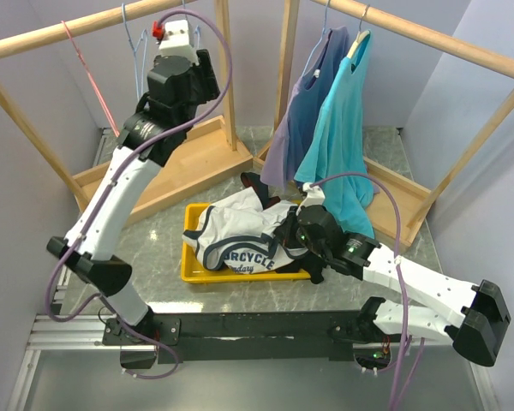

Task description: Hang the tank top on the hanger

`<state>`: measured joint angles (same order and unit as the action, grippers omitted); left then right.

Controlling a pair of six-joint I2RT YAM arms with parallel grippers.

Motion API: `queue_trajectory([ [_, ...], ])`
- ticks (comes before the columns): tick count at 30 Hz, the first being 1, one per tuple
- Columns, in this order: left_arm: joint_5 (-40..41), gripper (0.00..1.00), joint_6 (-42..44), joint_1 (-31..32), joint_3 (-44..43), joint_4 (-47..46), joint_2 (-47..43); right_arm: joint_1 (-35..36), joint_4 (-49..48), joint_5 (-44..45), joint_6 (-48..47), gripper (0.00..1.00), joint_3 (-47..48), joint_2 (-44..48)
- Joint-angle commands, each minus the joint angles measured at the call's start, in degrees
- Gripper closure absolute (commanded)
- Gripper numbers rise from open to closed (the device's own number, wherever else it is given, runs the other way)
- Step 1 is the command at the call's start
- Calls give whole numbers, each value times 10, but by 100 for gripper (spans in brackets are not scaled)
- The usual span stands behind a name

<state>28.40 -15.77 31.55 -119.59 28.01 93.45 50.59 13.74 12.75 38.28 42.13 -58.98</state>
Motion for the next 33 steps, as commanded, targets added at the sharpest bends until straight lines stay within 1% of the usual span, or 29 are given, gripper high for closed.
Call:
queue_trajectory([
  [1, 37, 40, 47, -7, -50, 10, 15, -2, -13, -8, -10, 97, 31, -2],
  [6, 67, 45, 58, -12, -48, 18, 38, -2, -14, -16, -9, 97, 31, -2],
  [10, 81, 48, 65, -13, -24, 8, 41, -3, -14, -17, -8, 97, 26, 2],
  [19, 77, 52, 68, -21, -14, 3, 52, -2, -17, -20, -4, 97, 16, 7],
  [22, 68, 56, 68, -32, -3, -4, 53, -2, -17, -19, -4, 97, 14, 9],
  [25, 57, 63, 71, -38, 15, -23, 46, -2, -18, -19, -5, 97, 16, 8],
  [26, 53, 67, 72, -39, 16, -23, 46, -3, -17, -19, -5, 97, 16, 5],
  [29, 53, 70, 77, -42, 14, -24, 51, -3, -18, -20, -5, 97, 17, 4],
  [30, 51, 72, 78, -42, 17, -29, 50, -1, -18, -20, -5, 97, 17, 4],
  [33, 46, 90, 84, -43, 17, -38, 43, -2, -19, -19, -5, 97, 18, 4],
])
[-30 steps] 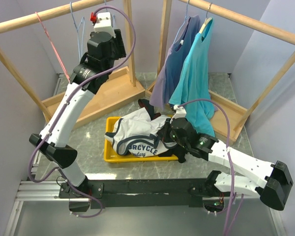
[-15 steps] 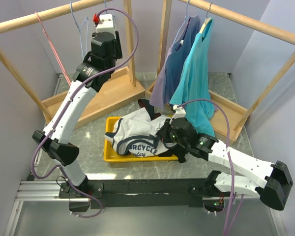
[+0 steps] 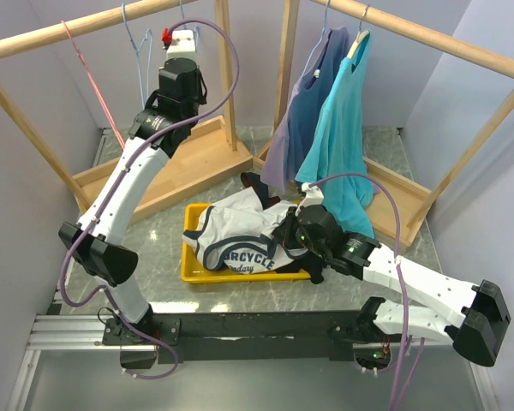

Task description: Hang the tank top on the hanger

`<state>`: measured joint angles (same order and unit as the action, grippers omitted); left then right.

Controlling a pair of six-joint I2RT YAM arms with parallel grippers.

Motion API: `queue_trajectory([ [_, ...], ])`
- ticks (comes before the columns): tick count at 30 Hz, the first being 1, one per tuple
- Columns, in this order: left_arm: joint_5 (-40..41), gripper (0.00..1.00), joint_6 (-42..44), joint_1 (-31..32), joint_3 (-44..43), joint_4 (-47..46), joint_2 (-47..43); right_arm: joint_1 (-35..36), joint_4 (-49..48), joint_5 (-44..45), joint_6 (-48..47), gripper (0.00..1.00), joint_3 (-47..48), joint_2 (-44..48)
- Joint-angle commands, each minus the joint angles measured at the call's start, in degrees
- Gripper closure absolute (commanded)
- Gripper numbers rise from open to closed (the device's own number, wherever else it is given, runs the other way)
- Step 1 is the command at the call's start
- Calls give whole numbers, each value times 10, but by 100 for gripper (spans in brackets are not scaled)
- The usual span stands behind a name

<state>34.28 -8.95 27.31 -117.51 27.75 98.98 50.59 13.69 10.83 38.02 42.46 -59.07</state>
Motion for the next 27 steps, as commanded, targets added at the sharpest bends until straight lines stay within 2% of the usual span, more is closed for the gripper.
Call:
queue_trajectory([
  [1, -17, 97, 20, -1, -5, -38, -13, -2, -17, 0, -3, 97, 16, 4],
  [5, -26, 99, 27, -1, -19, -42, -31, -1, -16, -3, -6, 97, 18, 2],
  [13, -70, 99, 40, -1, 56, -88, -116, -1, -15, 2, -11, 97, 19, 4],
  [17, -81, 99, 35, -1, 67, -73, -142, -2, -13, 0, -14, 97, 22, -1],
  [23, -108, 99, 18, -1, 139, -60, -205, -1, -9, 8, -17, 97, 25, 0],
  [27, -164, 99, 15, 0, 206, -33, -258, -2, 4, 18, -20, 97, 23, 4],
])
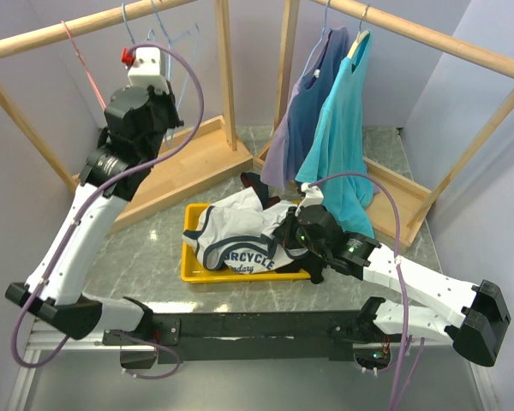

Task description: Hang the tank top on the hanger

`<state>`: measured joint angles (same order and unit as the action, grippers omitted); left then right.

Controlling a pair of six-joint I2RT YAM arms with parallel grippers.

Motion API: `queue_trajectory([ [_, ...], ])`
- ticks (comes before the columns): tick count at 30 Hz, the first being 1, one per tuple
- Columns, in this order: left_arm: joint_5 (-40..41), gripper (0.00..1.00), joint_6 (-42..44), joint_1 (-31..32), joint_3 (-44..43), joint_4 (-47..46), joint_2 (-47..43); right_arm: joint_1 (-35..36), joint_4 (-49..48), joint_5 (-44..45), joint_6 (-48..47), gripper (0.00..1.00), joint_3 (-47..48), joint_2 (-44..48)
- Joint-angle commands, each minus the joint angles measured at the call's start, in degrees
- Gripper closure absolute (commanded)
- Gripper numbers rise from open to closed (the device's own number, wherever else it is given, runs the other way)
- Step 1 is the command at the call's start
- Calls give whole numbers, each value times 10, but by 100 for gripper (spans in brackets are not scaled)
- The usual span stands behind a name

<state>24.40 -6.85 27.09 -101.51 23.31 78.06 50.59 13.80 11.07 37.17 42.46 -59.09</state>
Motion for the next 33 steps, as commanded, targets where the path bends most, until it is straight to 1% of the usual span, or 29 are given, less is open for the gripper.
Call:
queue_trajectory([
  [1, -77, 99, -6, 2, 59, 16, -62, -1, 5, 19, -11, 97, 23, 6],
  [4, -122, 99, 0, 10, 108, 38, -126, -1, 17, 34, -14, 97, 18, 15],
  [6, -153, 99, 12, 16, 148, 49, -153, -1, 25, 45, -15, 97, 11, 23],
  [8, -169, 99, 22, 22, 181, 68, -189, -1, 37, 53, -16, 96, 4, 30],
  [12, -234, 99, 51, 29, 232, 100, -241, -1, 50, 64, -12, 93, -11, 56],
  [13, -271, 99, 55, 33, 251, 110, -258, -1, 52, 68, -10, 92, -16, 60],
  [16, -331, 99, 88, 41, 287, 133, -286, -1, 64, 77, -7, 87, -25, 73],
  [17, -336, 99, 95, 44, 298, 144, -292, -1, 69, 77, -5, 82, -30, 78],
  [20, -354, 99, 118, 65, 338, 145, -325, 2, 83, 86, -2, 73, -38, 93],
  [21, -361, 99, 123, 68, 345, 149, -332, 5, 88, 91, -2, 68, -38, 100],
  [23, -378, 99, 140, 75, 361, 151, -352, 22, 108, 111, 1, 64, -29, 103],
  [26, -373, 99, 156, 88, 374, 152, -374, 56, 136, 148, 14, 63, -14, 108],
  [27, -358, 99, 164, 90, 375, 152, -377, 79, 143, 173, 19, 63, -11, 107],
  [29, -351, 99, 170, 98, 371, 152, -380, 106, 160, 193, 35, 63, -4, 104],
  [30, -348, 99, 170, 100, 368, 152, -380, 137, 166, 219, 42, 63, -1, 100],
  [33, -338, 99, 173, 105, 359, 153, -379, 187, 190, 262, 74, 63, 6, 83],
])
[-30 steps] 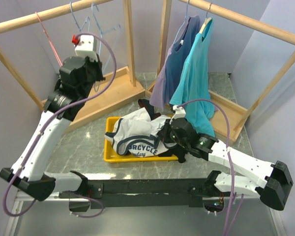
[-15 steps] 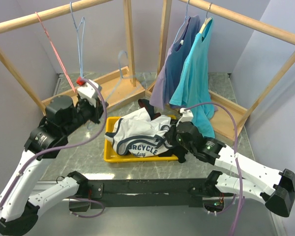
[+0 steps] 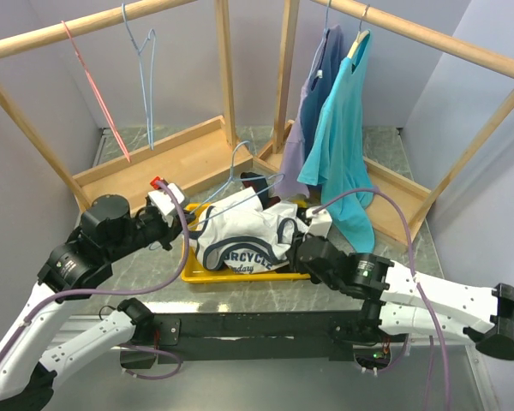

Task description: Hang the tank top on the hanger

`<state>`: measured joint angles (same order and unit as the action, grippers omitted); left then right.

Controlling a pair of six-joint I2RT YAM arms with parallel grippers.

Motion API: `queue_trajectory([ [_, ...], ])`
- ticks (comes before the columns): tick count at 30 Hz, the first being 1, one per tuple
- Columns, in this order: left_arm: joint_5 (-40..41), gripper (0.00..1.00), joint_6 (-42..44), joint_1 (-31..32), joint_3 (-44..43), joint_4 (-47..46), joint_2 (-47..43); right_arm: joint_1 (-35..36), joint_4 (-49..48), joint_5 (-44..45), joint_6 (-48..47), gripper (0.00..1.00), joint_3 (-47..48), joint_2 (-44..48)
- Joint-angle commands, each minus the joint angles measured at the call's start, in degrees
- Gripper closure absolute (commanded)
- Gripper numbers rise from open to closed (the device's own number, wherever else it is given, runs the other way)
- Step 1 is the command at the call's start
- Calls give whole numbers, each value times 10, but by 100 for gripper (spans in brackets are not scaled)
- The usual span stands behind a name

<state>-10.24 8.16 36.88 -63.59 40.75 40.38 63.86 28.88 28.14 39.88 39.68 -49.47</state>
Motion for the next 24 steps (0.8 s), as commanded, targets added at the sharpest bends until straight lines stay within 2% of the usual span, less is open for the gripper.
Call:
queue_trajectory([
  [1, 18, 99, 22, 11, -23, -23, -5, 80, 49, 116, 56, 62, 44, -20],
  [4, 35, 99, 22, 14, -28, -20, -14, 124, 92, 175, 89, 60, 74, -49],
  [8, 37, 99, 13, 16, -43, -1, -28, 130, 134, 194, 106, 51, 100, -69],
  [10, 40, 99, 5, 15, -55, 21, -36, 132, 148, 199, 108, 50, 112, -62],
  [13, 40, 99, -11, 15, -63, 49, -48, 132, 135, 162, 53, 50, 119, -41],
  [14, 37, 99, -19, 14, -65, 57, -50, 133, 117, 121, 45, 50, 120, -44],
  [17, 33, 99, -29, 15, -64, 77, -56, 143, 106, 76, 35, 51, 123, -82],
  [24, 34, 99, -18, 15, -53, 98, -83, 154, 100, 62, 47, 48, 130, -169],
])
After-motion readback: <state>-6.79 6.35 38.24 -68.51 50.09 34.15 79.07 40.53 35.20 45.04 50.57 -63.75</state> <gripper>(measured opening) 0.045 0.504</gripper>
